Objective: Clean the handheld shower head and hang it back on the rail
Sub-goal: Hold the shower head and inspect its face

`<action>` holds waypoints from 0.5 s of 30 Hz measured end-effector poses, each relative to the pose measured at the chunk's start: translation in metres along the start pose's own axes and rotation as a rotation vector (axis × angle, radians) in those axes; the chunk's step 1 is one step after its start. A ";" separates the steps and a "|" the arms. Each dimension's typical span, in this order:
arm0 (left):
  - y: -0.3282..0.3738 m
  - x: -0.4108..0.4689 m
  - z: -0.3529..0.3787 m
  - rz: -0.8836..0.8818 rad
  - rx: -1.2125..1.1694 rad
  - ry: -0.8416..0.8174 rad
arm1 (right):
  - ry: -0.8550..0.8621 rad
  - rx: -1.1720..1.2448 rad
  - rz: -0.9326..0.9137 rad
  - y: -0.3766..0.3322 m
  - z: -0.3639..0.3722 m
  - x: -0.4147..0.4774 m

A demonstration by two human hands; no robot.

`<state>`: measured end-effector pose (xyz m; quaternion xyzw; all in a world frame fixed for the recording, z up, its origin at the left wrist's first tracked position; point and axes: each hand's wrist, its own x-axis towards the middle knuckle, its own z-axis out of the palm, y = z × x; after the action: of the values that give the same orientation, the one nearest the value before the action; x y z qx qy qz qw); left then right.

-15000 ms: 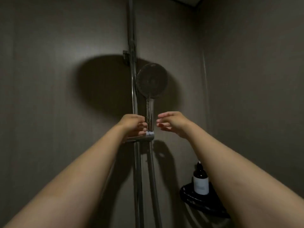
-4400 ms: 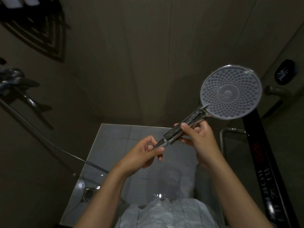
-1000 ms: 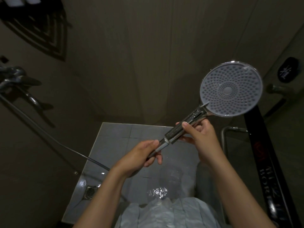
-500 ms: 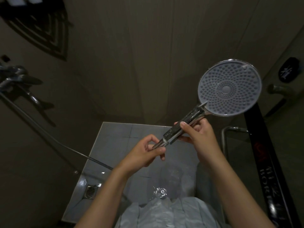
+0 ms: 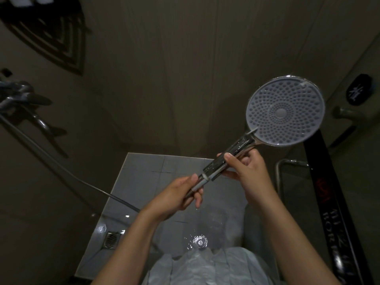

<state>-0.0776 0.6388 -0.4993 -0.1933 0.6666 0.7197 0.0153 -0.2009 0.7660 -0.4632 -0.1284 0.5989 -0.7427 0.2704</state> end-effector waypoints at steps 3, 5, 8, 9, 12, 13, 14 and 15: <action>-0.002 0.000 -0.002 -0.020 -0.064 0.004 | -0.011 -0.003 0.004 0.002 0.000 -0.001; -0.003 -0.001 -0.004 -0.011 -0.062 0.000 | -0.013 -0.007 0.004 0.003 0.001 -0.001; -0.006 -0.001 -0.005 0.001 -0.082 0.007 | -0.019 -0.003 0.003 0.004 0.001 -0.001; -0.006 -0.001 -0.005 0.011 -0.101 0.015 | -0.018 0.000 0.004 0.003 0.001 0.000; -0.007 0.001 -0.004 0.036 -0.133 0.034 | -0.009 -0.009 0.002 0.002 0.000 0.001; -0.007 0.002 -0.004 0.038 -0.134 0.029 | -0.006 -0.011 0.002 0.002 0.000 0.001; -0.007 0.002 -0.004 0.040 -0.129 0.020 | -0.006 -0.007 0.002 0.002 0.000 0.001; -0.007 0.002 -0.004 0.038 -0.124 0.011 | -0.006 -0.002 0.004 0.002 0.000 0.001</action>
<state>-0.0765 0.6352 -0.5063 -0.1850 0.6245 0.7587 -0.0140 -0.2012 0.7648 -0.4656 -0.1297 0.5992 -0.7412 0.2735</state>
